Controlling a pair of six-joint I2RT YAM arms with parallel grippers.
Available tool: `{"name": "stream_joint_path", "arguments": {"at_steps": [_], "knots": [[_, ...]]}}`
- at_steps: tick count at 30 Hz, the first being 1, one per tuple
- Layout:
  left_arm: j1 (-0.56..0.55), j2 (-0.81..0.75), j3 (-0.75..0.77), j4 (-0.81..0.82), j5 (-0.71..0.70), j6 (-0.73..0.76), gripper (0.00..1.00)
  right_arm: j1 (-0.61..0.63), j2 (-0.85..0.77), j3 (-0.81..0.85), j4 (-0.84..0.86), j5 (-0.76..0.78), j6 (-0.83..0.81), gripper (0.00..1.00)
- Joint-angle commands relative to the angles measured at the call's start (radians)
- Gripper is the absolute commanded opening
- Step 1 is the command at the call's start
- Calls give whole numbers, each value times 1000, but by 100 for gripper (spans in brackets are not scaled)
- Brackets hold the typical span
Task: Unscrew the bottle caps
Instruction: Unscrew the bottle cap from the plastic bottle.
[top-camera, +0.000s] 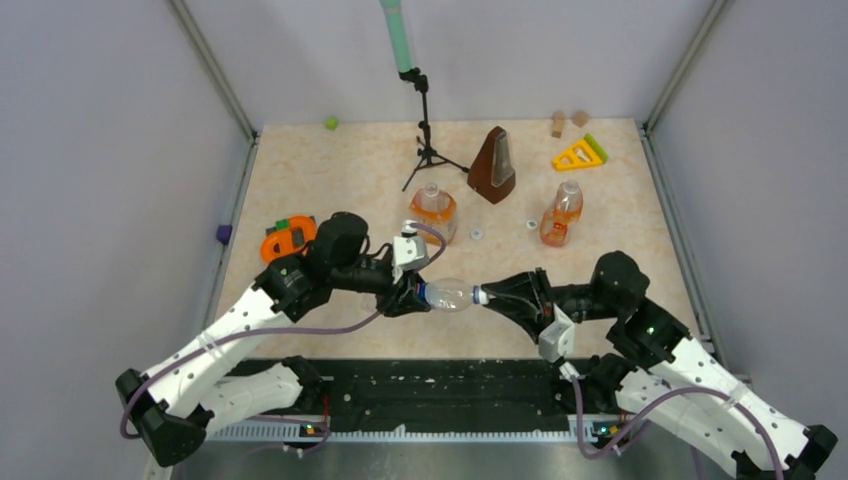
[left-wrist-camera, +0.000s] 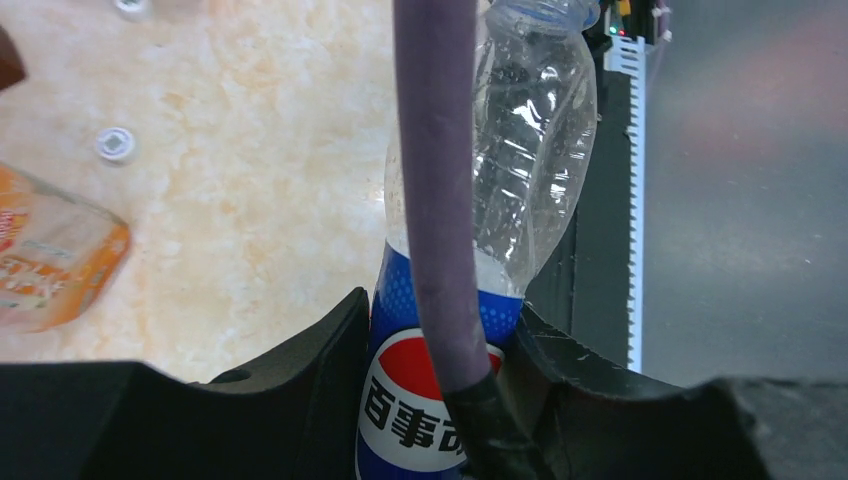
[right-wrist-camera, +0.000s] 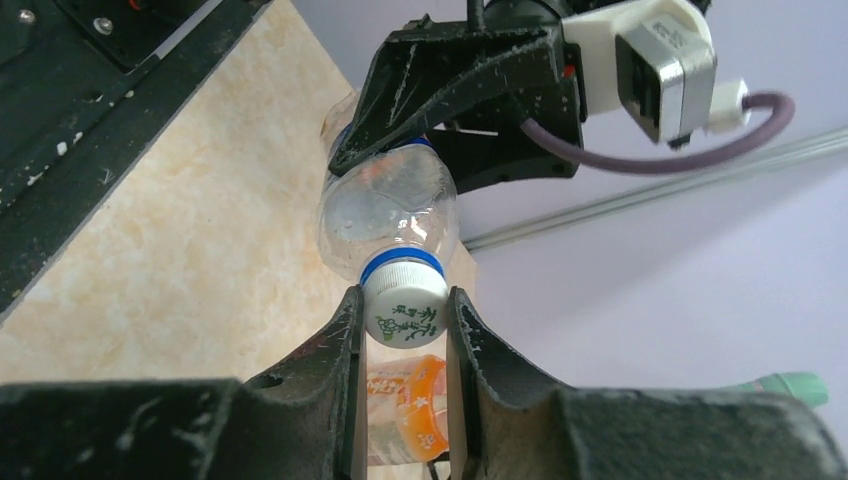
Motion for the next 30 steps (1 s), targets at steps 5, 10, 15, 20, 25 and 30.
{"name": "stream_joint_path", "arguments": {"at_steps": [5,10,15,20,25,30], "knots": [[49,-201,-164,166,-299,43,0,1,24,-22,199,-144,204,89],[44,-211,-178,174,-388,68,0,2,64,-83,418,-55,413,96],[3,-220,-217,210,-584,111,0,0,120,-135,675,275,906,94],[-49,-299,-309,331,-760,182,0,0,165,-67,577,713,1316,87],[-124,-394,-406,466,-863,266,0,-9,241,18,401,795,1615,99],[-201,-404,-460,546,-959,357,0,-69,264,-19,378,710,1915,99]]}}
